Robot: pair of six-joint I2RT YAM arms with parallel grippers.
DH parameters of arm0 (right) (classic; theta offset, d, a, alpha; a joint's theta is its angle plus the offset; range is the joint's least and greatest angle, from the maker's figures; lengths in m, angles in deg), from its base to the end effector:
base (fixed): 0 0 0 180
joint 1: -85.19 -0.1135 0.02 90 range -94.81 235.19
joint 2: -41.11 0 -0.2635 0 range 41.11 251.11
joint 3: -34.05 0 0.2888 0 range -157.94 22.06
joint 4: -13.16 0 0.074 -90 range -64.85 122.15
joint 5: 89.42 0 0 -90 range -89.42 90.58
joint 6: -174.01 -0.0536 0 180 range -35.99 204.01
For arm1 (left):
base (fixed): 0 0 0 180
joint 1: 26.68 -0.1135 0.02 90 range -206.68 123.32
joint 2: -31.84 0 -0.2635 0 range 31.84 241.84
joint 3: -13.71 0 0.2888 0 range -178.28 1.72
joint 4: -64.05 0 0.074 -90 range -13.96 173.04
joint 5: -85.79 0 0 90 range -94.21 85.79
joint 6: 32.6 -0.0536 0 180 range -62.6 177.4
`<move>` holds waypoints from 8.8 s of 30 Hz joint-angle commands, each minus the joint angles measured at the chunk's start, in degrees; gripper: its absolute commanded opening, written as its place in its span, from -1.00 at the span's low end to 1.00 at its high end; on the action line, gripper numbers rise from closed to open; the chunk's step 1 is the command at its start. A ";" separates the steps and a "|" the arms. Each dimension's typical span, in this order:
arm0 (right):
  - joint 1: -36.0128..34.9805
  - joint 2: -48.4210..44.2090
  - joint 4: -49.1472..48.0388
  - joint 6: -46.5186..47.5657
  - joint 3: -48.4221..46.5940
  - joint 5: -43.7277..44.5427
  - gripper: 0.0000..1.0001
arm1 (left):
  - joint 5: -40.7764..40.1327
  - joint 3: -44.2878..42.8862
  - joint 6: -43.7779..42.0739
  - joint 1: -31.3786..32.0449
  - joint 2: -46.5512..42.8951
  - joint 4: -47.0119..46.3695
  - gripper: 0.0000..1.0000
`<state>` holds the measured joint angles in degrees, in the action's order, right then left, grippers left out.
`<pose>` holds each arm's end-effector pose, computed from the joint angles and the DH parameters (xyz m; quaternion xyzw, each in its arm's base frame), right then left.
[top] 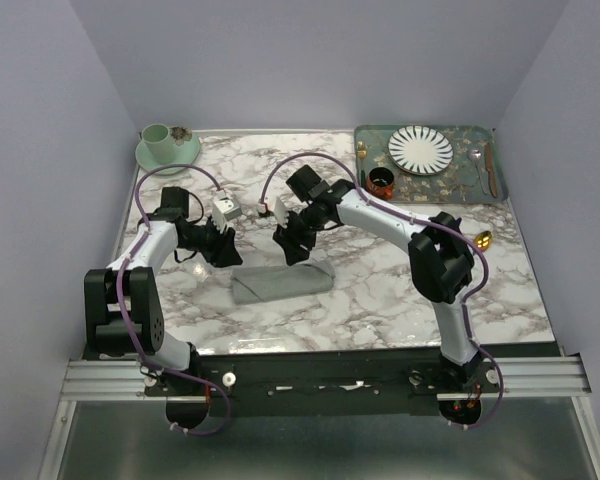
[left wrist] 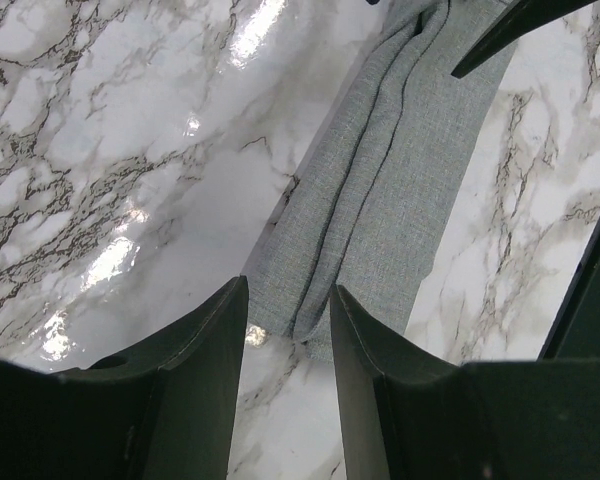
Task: Fold the napkin into a case and place the utensils inside
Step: Pick up the smaller rectangle-folded napkin from the center of the board, then turn over the smaller rectangle-folded napkin at the center of the board, then rotate the smaller rectangle-folded napkin at the center of the board, then pick up the knife from the corner of the board.
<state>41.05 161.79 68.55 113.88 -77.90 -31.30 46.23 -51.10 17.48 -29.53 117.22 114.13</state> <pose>0.3334 0.3630 0.1888 -0.6132 0.7114 0.2923 0.1804 0.3067 -0.0261 0.1726 0.3514 0.8228 -0.3357 0.2947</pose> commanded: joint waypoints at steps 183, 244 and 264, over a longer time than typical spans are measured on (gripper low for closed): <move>2.74 -7.30 -2.52 -20.36 27.10 -12.15 0.40 | -24.51 -30.31 22.52 18.66 31.24 1.82 -0.17; 56.01 -9.33 1.96 -34.17 17.08 32.58 0.11 | -27.41 -22.51 31.66 13.49 7.34 -7.59 0.08; 54.69 -4.76 2.04 -37.77 17.87 34.43 -0.25 | -28.72 -24.70 31.66 12.52 9.36 -6.54 0.08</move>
<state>96.63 155.34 70.03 77.55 -59.02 0.15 18.75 -74.34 49.30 -16.72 126.25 107.00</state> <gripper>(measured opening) 0.393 0.541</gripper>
